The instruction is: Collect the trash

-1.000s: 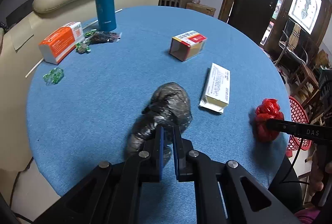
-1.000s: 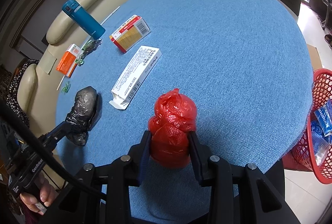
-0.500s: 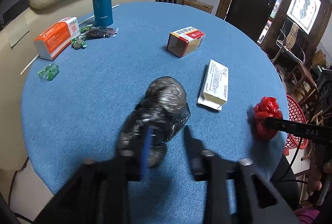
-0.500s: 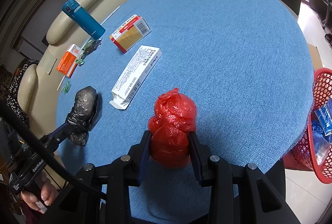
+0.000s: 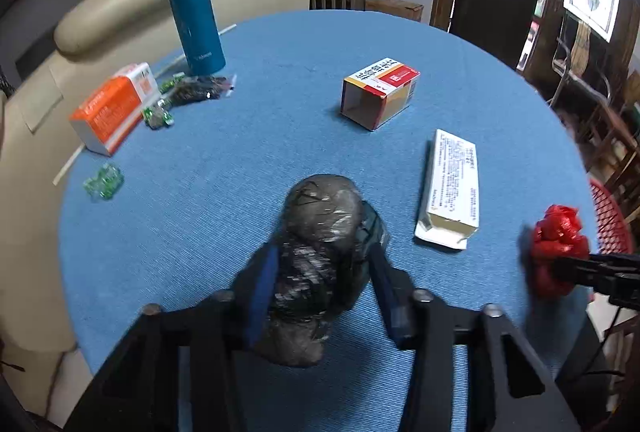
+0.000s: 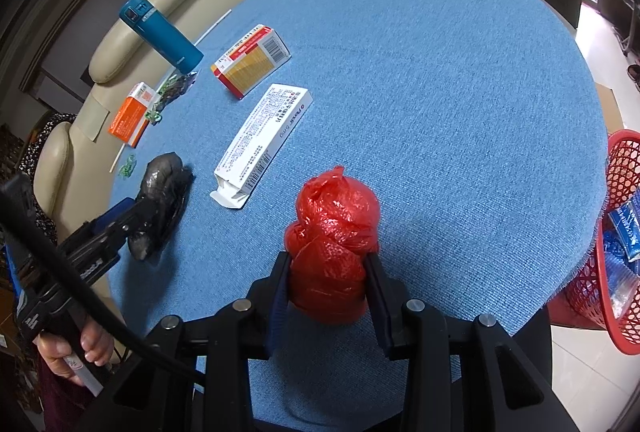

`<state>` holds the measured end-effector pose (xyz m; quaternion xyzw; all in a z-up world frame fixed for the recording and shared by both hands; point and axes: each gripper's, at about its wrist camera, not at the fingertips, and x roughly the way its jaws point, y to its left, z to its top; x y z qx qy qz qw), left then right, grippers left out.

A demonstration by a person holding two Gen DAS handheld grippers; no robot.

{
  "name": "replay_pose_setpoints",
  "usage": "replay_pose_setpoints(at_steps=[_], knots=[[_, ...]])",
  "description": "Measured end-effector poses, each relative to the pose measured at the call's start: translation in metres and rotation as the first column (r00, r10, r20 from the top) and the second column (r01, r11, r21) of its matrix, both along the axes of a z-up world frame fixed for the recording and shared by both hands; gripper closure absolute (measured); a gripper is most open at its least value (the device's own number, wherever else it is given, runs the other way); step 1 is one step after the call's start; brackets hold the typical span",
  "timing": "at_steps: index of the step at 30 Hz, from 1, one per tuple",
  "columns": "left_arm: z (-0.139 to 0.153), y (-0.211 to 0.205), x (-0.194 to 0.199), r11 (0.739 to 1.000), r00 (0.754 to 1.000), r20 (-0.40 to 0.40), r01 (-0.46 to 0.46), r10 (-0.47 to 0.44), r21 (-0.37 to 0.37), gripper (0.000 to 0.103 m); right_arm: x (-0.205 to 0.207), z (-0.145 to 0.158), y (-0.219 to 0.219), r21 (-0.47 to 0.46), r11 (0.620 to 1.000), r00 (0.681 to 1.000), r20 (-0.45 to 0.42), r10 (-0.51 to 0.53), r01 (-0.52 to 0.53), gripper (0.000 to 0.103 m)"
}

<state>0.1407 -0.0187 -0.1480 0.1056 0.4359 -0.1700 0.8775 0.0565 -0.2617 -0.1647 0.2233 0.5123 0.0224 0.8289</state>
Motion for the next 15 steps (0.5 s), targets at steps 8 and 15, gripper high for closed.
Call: replay_pose_setpoints(at_steps=[8,15], knots=[[0.003,-0.007,-0.008,0.999,0.999,0.04,0.024,-0.025,0.034,0.093,0.0,0.001,0.001,-0.012,1.0,1.0,0.0,0.002,-0.002,0.063],[0.012,-0.016,-0.018,0.997,0.995,0.087,0.042,-0.047,0.06,0.095,0.0,0.001,0.003,-0.015,1.0,1.0,0.009,0.006,-0.006,0.063]])
